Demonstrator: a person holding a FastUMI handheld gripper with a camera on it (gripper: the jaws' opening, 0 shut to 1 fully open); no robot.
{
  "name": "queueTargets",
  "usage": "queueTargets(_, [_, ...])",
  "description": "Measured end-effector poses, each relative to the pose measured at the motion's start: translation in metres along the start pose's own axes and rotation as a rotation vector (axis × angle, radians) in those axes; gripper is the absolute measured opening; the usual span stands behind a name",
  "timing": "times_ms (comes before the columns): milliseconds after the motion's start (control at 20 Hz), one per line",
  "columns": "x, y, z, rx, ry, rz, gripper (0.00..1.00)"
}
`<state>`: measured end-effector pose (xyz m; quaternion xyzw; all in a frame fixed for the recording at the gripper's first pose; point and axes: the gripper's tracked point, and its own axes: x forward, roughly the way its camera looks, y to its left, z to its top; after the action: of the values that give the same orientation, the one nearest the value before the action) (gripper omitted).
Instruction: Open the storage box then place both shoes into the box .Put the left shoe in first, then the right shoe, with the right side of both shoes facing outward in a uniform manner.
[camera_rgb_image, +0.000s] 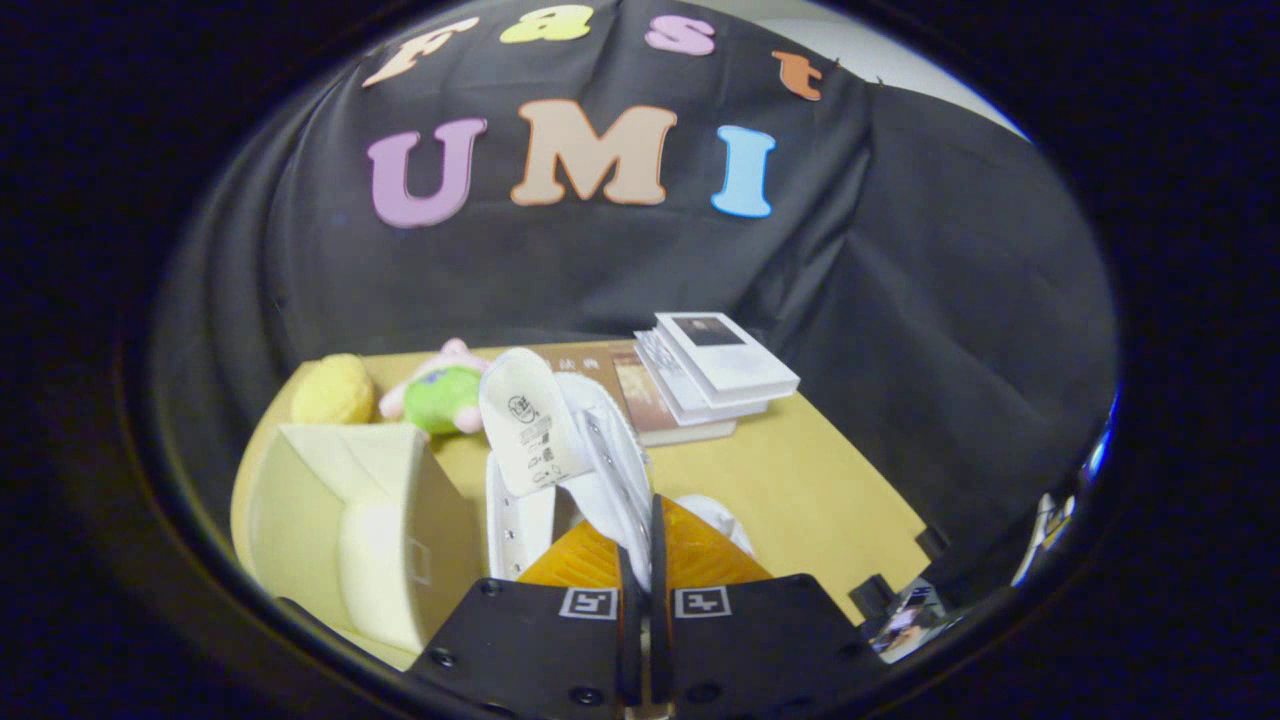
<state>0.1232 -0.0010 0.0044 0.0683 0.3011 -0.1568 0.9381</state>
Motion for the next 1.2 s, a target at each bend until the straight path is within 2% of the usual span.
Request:
queueTargets(100, [-0.009,0.027,0.006,0.049,-0.033,0.093,0.07])
queueTargets(500, [-0.039,0.132,-0.01,0.058,-0.052,0.299,0.07])
queueTargets(750, [-0.042,0.149,-0.009,0.091,-0.046,0.311,0.07])
queueTargets(950, [-0.048,0.171,0.008,0.194,-0.044,0.379,0.07])
queueTargets(1100, [-0.048,0.191,-0.008,0.212,0.036,0.398,0.07])
queueTargets(1200, [-0.04,0.199,-0.035,0.171,0.121,0.365,0.06])
